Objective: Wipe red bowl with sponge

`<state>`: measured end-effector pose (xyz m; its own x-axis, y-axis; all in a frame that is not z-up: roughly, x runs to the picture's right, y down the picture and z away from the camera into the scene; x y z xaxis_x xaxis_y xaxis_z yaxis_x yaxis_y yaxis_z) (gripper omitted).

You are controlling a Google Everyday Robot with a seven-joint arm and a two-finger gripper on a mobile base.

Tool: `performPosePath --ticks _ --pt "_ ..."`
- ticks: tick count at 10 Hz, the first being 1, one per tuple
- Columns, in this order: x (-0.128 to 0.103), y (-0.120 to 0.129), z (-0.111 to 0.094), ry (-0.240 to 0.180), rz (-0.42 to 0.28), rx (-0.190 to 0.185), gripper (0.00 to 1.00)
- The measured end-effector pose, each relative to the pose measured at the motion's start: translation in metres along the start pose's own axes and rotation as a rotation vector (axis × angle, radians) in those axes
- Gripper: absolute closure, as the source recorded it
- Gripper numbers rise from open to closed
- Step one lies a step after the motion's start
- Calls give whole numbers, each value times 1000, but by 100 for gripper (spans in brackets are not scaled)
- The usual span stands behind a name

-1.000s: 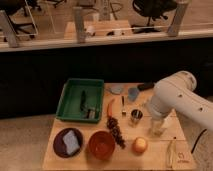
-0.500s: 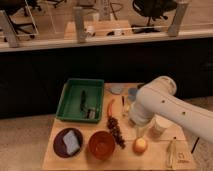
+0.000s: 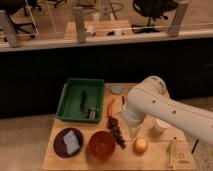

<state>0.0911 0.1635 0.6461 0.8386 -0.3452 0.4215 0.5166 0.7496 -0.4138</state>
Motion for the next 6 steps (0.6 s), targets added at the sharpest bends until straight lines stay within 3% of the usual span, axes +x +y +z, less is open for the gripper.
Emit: performPosePath --ticks 5,6 --pt "1 0 0 1 0 -1 20" --pt "4 -5 1 0 -49 -6 20"
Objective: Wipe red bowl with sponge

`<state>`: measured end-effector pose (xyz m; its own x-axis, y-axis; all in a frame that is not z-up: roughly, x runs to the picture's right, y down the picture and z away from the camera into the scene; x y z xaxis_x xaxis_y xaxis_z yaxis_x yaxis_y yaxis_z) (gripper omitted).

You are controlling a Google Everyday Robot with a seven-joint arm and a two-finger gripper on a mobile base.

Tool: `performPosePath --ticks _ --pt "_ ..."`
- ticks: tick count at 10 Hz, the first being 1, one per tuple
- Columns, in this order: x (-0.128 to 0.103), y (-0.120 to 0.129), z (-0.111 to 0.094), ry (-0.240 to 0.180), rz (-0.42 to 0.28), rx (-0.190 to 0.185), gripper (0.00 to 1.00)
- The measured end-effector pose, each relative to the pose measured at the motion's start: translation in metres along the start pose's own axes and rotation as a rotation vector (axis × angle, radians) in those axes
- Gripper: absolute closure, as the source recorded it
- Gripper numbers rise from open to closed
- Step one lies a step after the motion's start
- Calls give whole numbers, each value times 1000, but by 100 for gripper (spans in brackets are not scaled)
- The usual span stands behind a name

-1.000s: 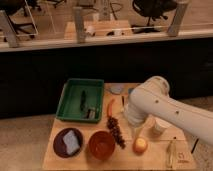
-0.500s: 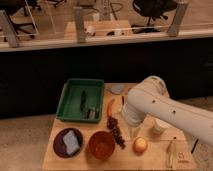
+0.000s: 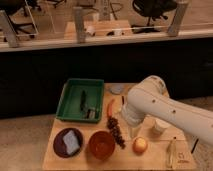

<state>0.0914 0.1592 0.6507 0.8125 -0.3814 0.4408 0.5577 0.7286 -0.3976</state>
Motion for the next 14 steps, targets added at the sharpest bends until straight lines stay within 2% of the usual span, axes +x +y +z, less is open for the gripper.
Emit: performPosePath --ticks 1,3,5,6,8,10,13,14 --pt "0 -6 0 -19 -57 14 20" --pt "0 -15 -6 -92 -205 86 20" --pt "-16 -32 -7 -153 -331 117 20" --pt "-25 -40 -6 -170 -382 125 20" --pt "-53 -62 0 -179 -478 116 20" --pt "-80 -82 9 -172 -586 92 20" --pt "-112 -99 21 -154 -745 66 20" --pt "-119 -102 25 -146 -770 53 20"
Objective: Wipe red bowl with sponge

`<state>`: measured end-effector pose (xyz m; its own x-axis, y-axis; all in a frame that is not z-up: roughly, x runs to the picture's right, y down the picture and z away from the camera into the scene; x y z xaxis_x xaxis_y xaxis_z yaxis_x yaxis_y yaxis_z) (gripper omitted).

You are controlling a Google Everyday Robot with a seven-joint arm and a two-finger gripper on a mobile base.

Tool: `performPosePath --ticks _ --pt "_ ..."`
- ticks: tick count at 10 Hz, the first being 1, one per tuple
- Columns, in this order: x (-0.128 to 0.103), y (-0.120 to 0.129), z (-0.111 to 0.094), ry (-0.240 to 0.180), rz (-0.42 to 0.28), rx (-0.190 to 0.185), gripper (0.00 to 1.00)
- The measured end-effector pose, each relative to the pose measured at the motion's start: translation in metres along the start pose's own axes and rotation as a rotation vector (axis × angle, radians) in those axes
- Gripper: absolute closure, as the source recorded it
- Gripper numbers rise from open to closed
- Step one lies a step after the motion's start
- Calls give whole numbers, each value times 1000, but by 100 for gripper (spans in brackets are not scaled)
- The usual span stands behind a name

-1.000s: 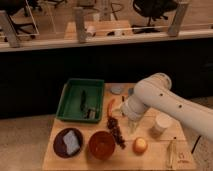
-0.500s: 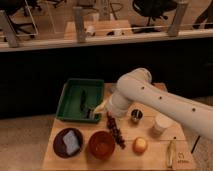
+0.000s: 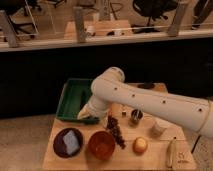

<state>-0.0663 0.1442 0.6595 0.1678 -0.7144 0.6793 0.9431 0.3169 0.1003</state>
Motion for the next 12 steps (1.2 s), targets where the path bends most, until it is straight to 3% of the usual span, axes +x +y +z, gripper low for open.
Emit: performPosePath --ticks 2,7,8,9,12 --pt "-2 -10 12 8 -13 -40 20" --pt "-2 -9 12 6 -22 -40 20" --pt "0 -9 13 -11 -73 -30 20" --pt "-1 -17 18 -36 -169 -30 20" --pt "0 -57 41 -79 -398 -112 20"
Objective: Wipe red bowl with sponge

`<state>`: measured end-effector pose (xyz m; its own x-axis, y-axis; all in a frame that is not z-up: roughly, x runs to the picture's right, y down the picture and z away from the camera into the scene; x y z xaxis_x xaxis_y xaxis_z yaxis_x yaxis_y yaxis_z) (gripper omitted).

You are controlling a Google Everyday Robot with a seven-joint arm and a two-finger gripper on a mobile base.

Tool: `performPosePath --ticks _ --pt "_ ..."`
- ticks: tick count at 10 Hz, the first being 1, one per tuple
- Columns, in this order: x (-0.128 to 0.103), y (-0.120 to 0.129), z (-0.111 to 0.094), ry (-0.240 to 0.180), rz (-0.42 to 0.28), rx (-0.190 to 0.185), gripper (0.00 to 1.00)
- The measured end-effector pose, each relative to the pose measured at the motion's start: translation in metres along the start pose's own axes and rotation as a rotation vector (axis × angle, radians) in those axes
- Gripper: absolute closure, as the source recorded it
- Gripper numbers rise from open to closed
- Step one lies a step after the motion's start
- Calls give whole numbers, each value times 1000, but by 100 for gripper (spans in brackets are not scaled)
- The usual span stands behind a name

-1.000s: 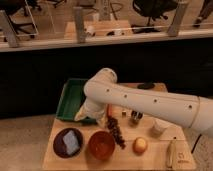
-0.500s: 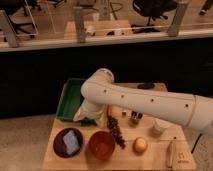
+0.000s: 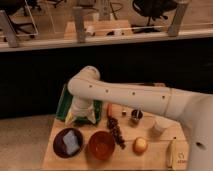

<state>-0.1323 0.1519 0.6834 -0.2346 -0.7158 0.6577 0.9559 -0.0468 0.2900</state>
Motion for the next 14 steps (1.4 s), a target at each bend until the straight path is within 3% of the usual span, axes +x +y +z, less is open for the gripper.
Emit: performPosePath --ticks 1,3,6,8,9,11,14 --pt "8 -10 6 -13 -78 -42 20" --pt "19 -20 15 -26 -120 -93 20" --pt "22 -20 17 -27 -125 -113 20" --pt "21 -25 15 70 -140 -107 20" --pt "21 -25 18 103 -180 -96 20" --pt "22 -32 33 73 -245 -99 20" --pt "22 -36 54 -56 -274 -103 20"
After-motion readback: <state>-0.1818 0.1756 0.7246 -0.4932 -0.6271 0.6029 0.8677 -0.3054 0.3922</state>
